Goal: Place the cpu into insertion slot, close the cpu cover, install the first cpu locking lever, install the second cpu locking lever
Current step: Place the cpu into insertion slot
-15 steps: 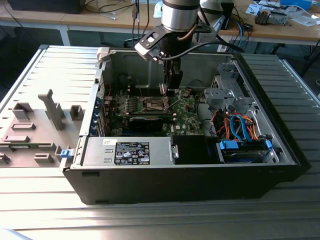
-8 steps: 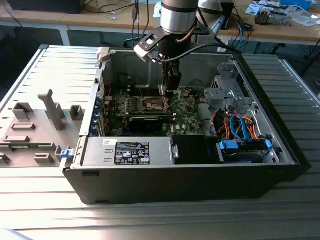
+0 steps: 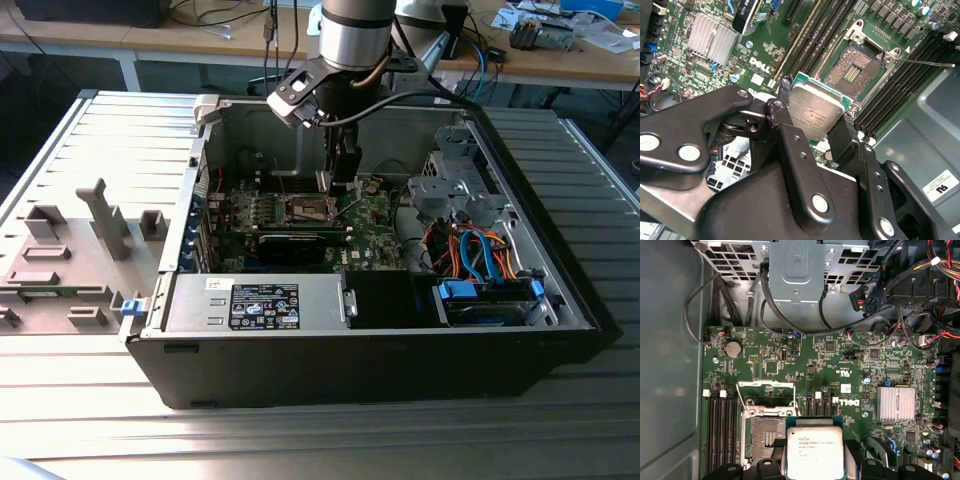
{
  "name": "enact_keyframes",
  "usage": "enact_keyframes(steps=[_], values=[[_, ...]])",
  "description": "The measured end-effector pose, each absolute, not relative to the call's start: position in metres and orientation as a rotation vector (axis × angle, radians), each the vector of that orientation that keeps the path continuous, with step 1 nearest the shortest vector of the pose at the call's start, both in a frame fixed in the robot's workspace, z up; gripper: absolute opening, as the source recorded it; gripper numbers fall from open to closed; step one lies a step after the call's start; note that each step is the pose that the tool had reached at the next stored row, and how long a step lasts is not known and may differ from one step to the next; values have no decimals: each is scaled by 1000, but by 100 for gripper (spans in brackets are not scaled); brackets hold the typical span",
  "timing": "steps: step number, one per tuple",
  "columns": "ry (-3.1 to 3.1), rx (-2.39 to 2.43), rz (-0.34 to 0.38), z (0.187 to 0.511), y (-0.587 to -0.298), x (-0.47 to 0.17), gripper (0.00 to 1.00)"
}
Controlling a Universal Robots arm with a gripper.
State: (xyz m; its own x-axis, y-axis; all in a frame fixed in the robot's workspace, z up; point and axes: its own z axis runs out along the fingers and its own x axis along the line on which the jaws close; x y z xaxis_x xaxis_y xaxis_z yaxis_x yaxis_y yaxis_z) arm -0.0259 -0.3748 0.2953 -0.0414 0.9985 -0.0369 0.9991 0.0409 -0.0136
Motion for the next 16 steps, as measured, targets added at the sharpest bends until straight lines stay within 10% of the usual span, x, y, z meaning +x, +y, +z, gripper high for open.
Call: enact_keyframes(steps=[16], values=[[2254, 2163, -55, 278, -375, -27, 54]])
